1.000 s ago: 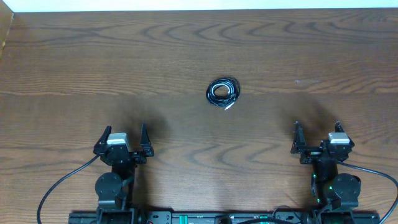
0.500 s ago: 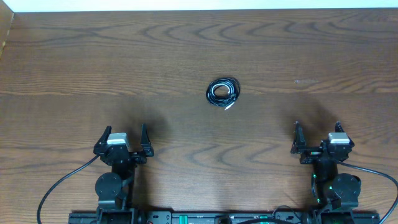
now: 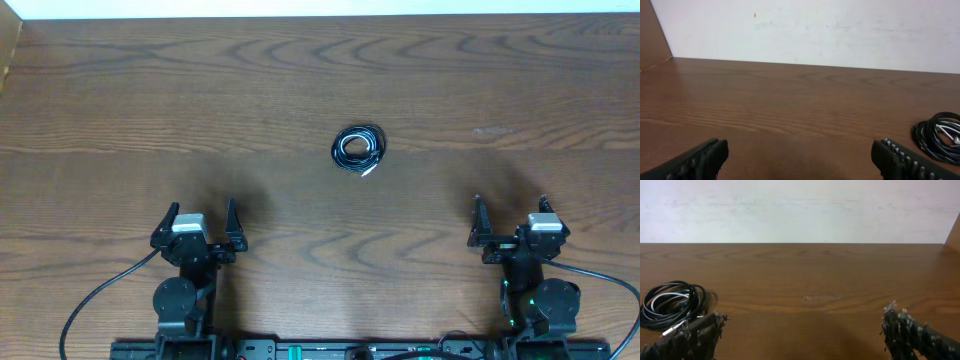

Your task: Untangle cables

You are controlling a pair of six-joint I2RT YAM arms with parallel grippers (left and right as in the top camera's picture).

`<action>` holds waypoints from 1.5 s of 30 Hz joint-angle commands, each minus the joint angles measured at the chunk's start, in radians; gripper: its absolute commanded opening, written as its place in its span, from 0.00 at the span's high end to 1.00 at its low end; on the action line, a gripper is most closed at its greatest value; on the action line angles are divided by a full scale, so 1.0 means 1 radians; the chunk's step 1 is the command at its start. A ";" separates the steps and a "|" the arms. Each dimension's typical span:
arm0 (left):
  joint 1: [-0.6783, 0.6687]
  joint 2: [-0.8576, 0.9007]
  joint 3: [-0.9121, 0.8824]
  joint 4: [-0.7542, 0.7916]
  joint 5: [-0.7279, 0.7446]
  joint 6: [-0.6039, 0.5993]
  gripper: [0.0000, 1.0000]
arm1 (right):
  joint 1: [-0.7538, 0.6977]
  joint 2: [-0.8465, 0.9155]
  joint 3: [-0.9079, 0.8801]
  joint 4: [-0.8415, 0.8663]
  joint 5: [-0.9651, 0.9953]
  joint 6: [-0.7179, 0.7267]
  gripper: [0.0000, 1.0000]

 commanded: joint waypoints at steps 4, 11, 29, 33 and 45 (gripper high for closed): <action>0.000 -0.005 -0.012 -0.048 -0.032 0.002 0.03 | -0.003 -0.006 -0.004 -0.003 -0.002 -0.011 0.01; 0.000 -0.005 -0.012 -0.048 -0.032 0.002 0.03 | -0.003 -0.006 -0.004 -0.002 -0.002 -0.011 0.01; 0.000 -0.005 -0.012 -0.048 -0.032 0.002 0.03 | -0.003 -0.006 -0.004 -0.002 -0.002 -0.011 0.01; 0.000 -0.005 -0.012 -0.048 -0.033 0.003 0.03 | -0.003 -0.006 -0.004 -0.003 -0.002 -0.011 0.01; 0.000 -0.005 -0.012 -0.033 -0.011 -0.051 0.03 | -0.003 -0.006 -0.004 -0.002 -0.002 -0.011 0.01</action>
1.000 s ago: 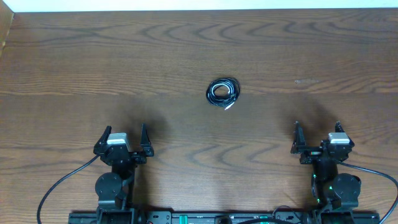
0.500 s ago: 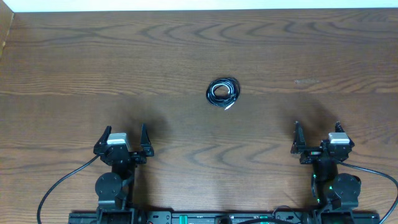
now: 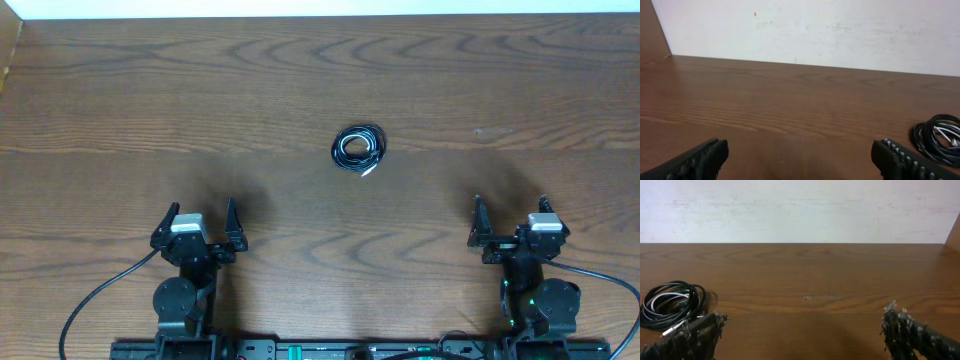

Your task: Untangle cables

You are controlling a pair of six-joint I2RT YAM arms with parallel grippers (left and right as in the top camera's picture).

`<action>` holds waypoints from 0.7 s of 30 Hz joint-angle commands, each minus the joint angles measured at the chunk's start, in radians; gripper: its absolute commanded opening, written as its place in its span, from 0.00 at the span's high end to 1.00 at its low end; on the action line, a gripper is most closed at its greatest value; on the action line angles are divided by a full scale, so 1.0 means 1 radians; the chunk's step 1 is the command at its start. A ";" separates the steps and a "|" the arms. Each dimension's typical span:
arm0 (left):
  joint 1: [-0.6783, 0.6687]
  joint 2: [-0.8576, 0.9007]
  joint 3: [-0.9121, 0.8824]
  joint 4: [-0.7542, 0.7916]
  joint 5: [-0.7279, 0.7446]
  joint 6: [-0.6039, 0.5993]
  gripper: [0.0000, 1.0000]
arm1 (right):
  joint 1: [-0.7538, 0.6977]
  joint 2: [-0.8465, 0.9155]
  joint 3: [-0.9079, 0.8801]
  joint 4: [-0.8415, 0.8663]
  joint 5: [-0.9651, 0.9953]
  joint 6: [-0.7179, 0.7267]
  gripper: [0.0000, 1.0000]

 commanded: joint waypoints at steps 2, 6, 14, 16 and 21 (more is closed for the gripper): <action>0.000 -0.005 -0.012 -0.038 -0.005 -0.028 0.03 | -0.003 -0.006 -0.004 0.012 -0.002 -0.011 0.01; 0.000 -0.005 -0.012 -0.020 0.047 -0.029 0.03 | -0.003 -0.006 -0.004 0.043 -0.025 -0.004 0.01; 0.000 0.023 0.031 -0.031 0.047 -0.039 0.03 | -0.003 -0.006 -0.003 0.037 -0.052 -0.003 0.01; 0.000 0.055 0.066 -0.045 0.048 -0.039 0.03 | -0.003 -0.005 0.003 0.031 -0.098 0.000 0.01; 0.000 0.208 0.209 -0.115 0.099 -0.039 0.03 | -0.003 0.007 0.051 0.001 -0.135 0.092 0.01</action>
